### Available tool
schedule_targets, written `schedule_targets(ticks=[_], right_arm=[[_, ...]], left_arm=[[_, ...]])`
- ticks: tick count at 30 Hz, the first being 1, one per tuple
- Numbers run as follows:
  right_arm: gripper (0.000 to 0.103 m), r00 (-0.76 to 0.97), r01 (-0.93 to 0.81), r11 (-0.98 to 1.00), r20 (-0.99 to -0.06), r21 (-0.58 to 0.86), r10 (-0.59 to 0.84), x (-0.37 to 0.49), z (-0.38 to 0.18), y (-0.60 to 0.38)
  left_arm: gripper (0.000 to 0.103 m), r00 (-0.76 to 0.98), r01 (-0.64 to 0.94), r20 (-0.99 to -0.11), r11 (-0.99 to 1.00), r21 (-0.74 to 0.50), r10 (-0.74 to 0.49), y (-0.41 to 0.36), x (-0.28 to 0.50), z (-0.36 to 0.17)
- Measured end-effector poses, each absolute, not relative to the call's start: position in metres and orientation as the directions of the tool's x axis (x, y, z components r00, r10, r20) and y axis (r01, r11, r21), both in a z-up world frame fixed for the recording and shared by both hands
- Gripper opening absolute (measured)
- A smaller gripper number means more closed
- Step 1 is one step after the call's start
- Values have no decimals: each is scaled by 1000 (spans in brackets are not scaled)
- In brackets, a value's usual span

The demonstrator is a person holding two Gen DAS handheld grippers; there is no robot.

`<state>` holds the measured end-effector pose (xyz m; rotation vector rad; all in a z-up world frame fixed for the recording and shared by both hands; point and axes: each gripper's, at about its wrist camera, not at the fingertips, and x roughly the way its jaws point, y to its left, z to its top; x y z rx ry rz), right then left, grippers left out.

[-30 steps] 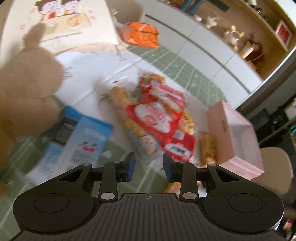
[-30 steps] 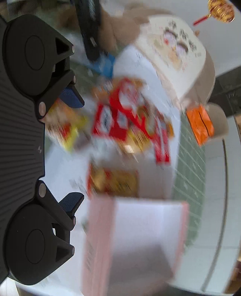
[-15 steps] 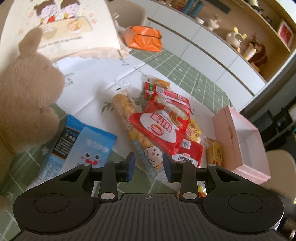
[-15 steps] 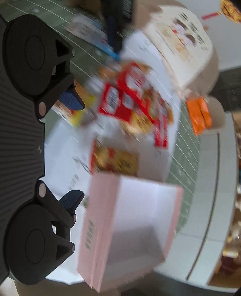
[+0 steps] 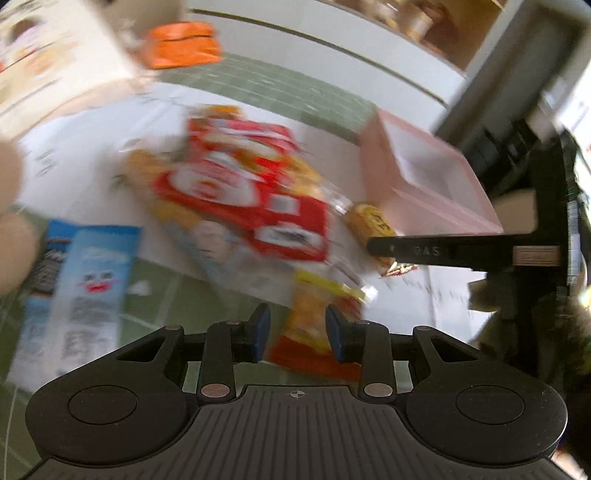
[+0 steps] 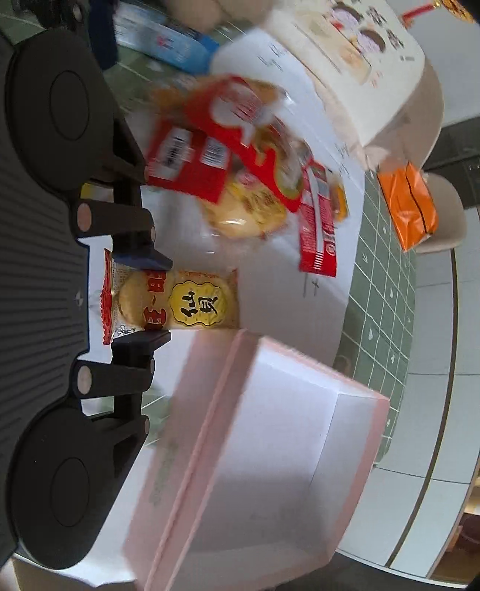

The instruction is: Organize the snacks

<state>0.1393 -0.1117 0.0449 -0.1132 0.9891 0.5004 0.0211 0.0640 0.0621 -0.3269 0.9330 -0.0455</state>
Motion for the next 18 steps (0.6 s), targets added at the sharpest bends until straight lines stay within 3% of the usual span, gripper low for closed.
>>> schedule_targets(ticks=[5,11,13,18], right_arm=[[34,434,-451,884,-836,122,337,93,45,-146],[38,460,-401,910,-836,104,298,61,38,-187],[49,465,-393,914,-837,97,289,55,33,-192],[62,490,-402,914,-833,47,258,50,30,-186]], left_arm=[[37,555,-56,-826,986,-160,-102,26,38,47],[47,555,17,-829,997,-74,-71,3,53,43],[47,553,16,-830,997,-79,-75,-1,60,44],[52,569,-51,-822,997,-54,-16,-4,76,41]])
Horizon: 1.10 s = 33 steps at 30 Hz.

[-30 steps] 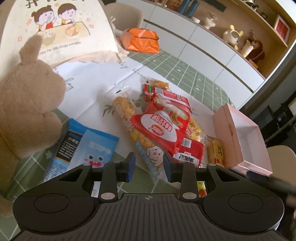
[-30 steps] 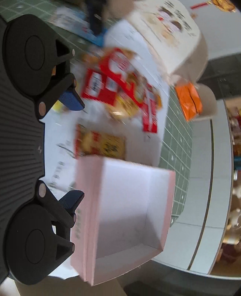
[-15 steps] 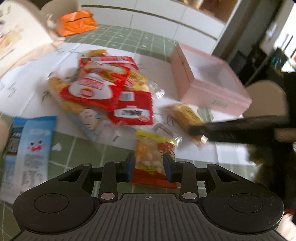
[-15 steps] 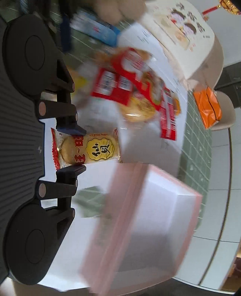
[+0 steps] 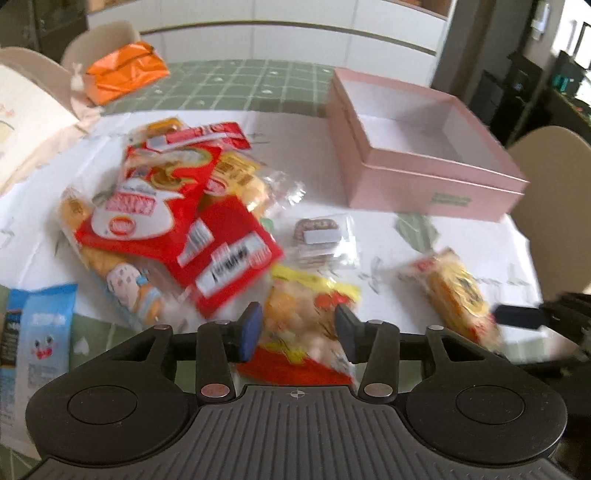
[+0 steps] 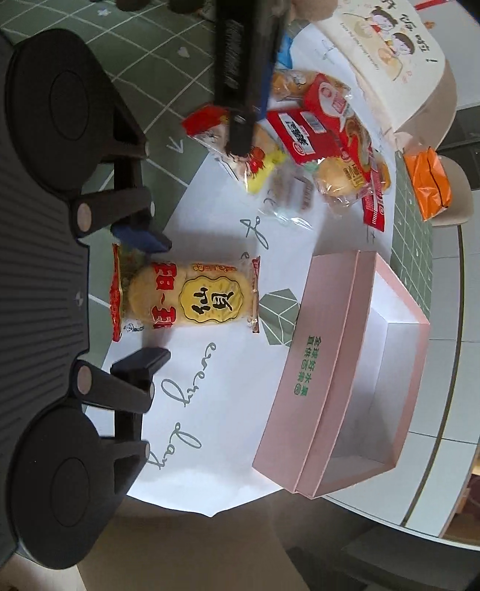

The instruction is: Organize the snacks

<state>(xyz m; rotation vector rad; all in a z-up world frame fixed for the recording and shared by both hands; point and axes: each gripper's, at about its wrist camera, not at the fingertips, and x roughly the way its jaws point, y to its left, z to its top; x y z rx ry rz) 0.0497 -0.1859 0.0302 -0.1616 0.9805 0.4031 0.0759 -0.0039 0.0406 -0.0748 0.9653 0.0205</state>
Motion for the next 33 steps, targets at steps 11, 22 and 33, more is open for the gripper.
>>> schedule_targets(ticks=[11,22,33], right_arm=[[69,509,-433,898,-802,75,312,62,47,-189],[72,467,-745,663,-772,-79,432,114,48,-69],[34,233,-574,761,-831,302,505,100,33,-135]], left_arm=[[48,571,-37,-821,999,-37,-9,18,26,40],[44,569,-13,-815,990,-142,-110,57,-19,56],[44,567,63,-812,990,-127,-140,58,12,46]])
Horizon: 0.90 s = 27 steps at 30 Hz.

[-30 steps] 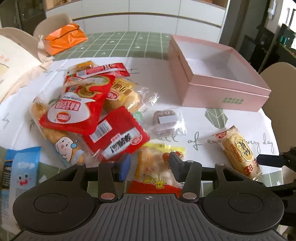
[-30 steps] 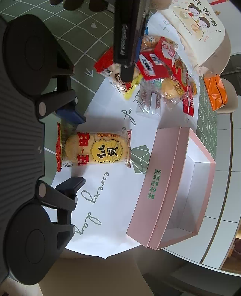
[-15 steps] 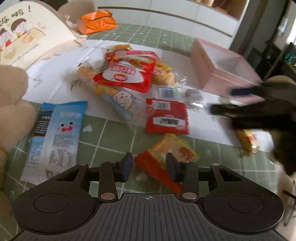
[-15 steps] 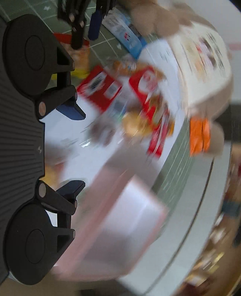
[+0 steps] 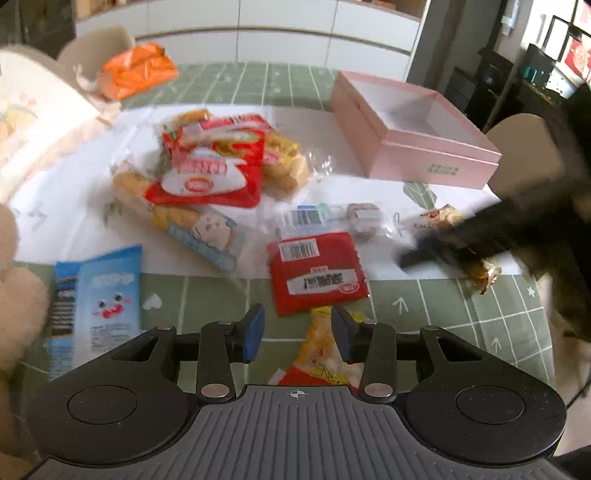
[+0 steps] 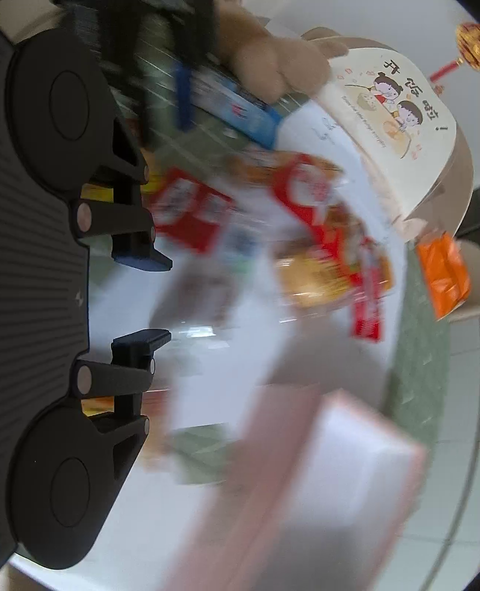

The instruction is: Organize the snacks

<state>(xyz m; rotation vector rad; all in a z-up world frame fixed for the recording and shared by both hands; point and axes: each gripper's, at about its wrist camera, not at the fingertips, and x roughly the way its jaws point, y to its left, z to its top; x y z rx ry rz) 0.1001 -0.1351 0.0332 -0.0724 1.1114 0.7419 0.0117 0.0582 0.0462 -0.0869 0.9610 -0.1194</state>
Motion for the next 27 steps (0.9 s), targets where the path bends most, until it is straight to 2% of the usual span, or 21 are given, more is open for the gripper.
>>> schedule_targets(ticks=[4,5,7,13,16,20,24,27], right_arm=[[36,278,-556,785,-829,272,484,67,35,-166],[38,308,-556,795,-829,242,467,62,37,-170],[52,363,-548,816,-826,186,432,55,41,-177],[64,450,-506,855,-810,115,375,53,46,-191],[67,461,-501,860,-810,100,363,53,47,-193],[68,482,-504,861,-806,66,344,50,50,-195],[68,501,-477,877,-802,59,326,49,53,-204],[69,512,-449,891,-798,66,318,51,53,-212]], left_arm=[[44,511,139,-842,983,-119,-174,45,7,41],[45,508,153,-845,983,-103,-168,40,3,41],[45,503,160,-852,984,-73,-145,29,-5,43],[47,496,161,-864,987,-11,-90,1,0,38],[48,491,167,-864,985,-32,-111,-8,4,37],[49,513,181,-854,983,10,-86,-19,0,40],[46,580,189,-809,982,24,-92,-23,-14,59],[47,545,223,-835,973,56,-78,-35,-11,51]])
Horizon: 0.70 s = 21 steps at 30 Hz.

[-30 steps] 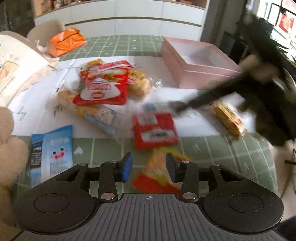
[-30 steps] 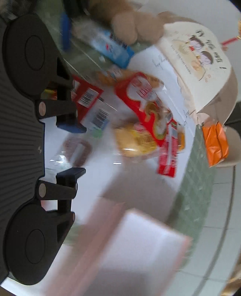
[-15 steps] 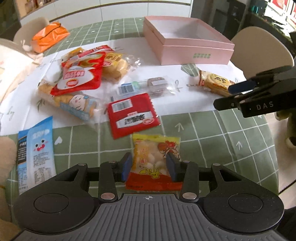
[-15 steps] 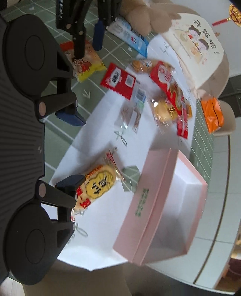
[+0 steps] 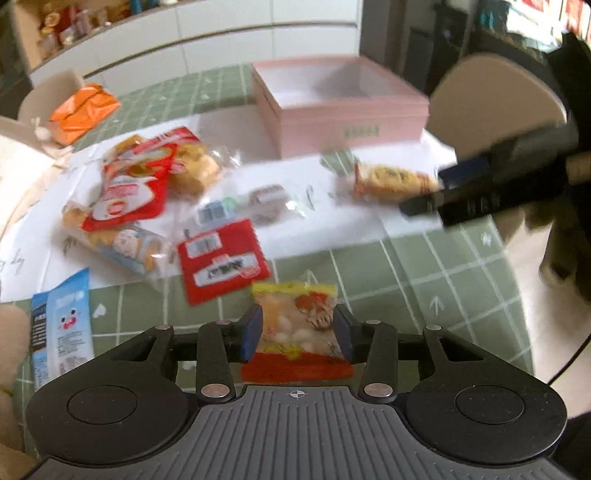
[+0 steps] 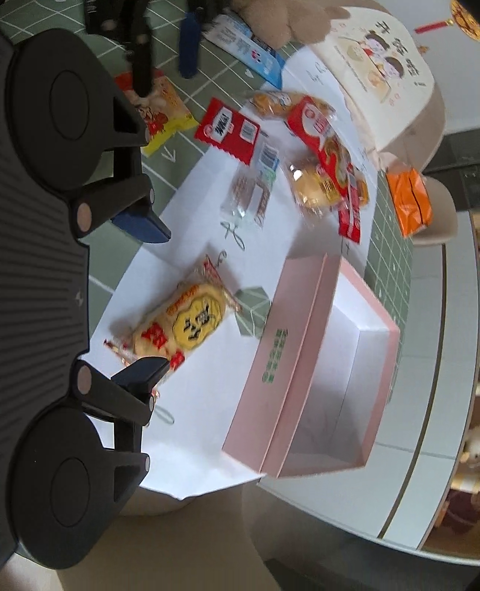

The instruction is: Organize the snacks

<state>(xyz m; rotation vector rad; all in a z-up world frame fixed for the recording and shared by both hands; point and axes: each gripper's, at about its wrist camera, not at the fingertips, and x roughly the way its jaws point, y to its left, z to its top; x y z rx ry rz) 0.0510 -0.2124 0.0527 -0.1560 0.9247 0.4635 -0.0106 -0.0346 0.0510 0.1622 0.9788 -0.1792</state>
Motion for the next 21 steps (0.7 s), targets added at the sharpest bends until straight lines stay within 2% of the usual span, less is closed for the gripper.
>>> schedule_targets(ticks=[2,4,6,7,8,11,14,21], right_arm=[[69,515,-428,901,-800,70,307,54,52,-217],[69,523,-417,906,-798,67,300,53,53,-221],[69,532,-421,905,-792,58,299,51,55,-226],[70,536,-425,904,-791,50,296,50,56,-227],[71,540,-426,904,-790,40,290,49,56,-228],[72,555,-422,907,-791,-2,257,46,54,-230],[72,557,-424,906,-790,-6,255,45,51,-232],[73,546,-450,893,-789,6,281,48,51,-219]], left_arm=[[46,519,243,-854,965,99,-43,-46,-8,39],[56,516,260,-855,960,108,-43,-54,-8,33],[71,515,281,-856,952,120,-44,-61,-8,30],[74,513,287,-857,952,109,-57,-61,-8,28],[75,513,283,-856,955,93,-68,-60,-9,28],[67,549,213,-834,975,63,-66,-50,-13,36],[68,545,145,-839,986,77,-15,-37,-9,36],[71,502,88,-862,996,-22,-63,-24,9,22]])
